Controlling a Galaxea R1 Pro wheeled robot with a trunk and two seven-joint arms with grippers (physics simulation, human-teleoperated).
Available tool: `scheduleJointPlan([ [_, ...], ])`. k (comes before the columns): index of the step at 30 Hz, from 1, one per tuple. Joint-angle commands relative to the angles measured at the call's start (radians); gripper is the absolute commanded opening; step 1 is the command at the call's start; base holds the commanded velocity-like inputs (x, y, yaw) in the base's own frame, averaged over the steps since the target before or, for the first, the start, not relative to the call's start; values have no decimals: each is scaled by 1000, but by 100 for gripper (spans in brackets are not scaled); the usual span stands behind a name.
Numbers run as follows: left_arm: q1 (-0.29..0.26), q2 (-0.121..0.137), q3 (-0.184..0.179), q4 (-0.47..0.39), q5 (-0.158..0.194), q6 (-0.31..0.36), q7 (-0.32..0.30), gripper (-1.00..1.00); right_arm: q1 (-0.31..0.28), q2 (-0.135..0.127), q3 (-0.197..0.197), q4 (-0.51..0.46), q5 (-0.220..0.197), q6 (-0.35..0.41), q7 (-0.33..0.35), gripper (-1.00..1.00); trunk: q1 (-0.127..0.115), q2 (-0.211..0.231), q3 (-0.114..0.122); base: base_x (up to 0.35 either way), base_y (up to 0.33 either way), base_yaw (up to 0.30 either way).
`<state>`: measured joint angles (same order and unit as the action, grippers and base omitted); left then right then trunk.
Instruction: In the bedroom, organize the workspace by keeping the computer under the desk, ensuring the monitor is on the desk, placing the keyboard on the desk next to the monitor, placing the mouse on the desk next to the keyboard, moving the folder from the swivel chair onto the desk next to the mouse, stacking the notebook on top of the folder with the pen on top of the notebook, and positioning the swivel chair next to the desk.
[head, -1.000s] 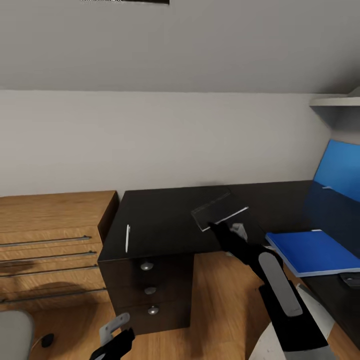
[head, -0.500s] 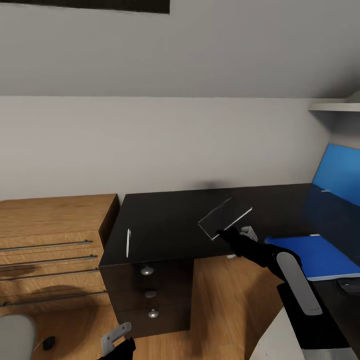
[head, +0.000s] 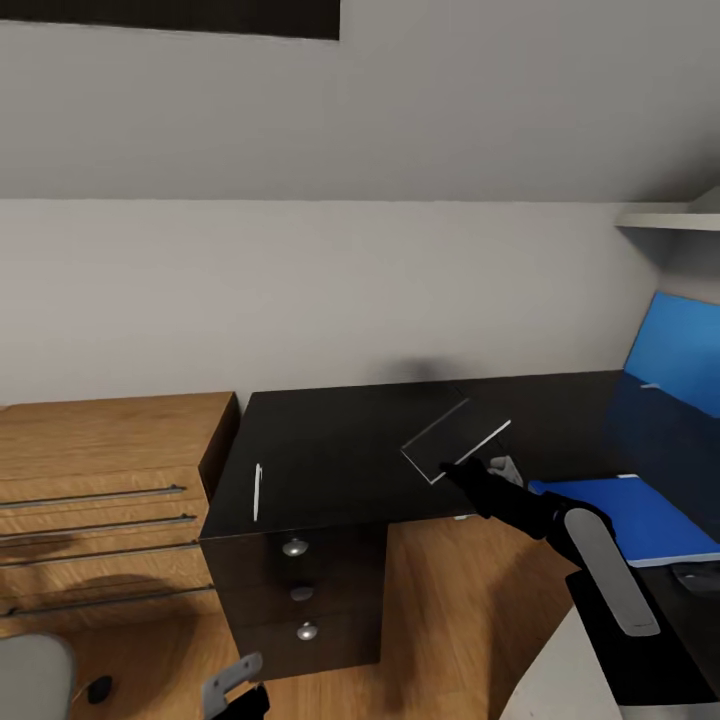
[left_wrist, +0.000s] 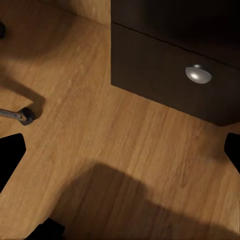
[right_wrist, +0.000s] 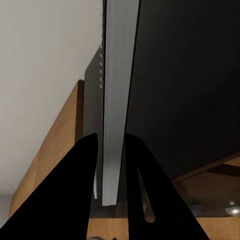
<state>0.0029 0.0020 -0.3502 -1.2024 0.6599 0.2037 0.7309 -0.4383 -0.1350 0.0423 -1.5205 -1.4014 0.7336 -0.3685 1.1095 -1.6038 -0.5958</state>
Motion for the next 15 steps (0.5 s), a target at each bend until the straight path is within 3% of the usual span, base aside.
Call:
scheduleJointPlan([
  [1, 0, 1, -1, 4, 2, 4, 5, 100, -1, -2, 1, -1, -13, -1, -10, -100, 0, 0, -1, 0, 0, 0],
  [6, 0, 1, -1, 14, 3, 4, 5, 100, 0, -3, 0, 0, -12, -3, -10, -100, 0, 0, -1, 0, 0, -119],
  [15, 0, 1, -3, 30, 3, 3, 5, 100, 0, -3, -2, 0, -11, -3, -10, -100, 0, 0, -1, 0, 0, -254],
])
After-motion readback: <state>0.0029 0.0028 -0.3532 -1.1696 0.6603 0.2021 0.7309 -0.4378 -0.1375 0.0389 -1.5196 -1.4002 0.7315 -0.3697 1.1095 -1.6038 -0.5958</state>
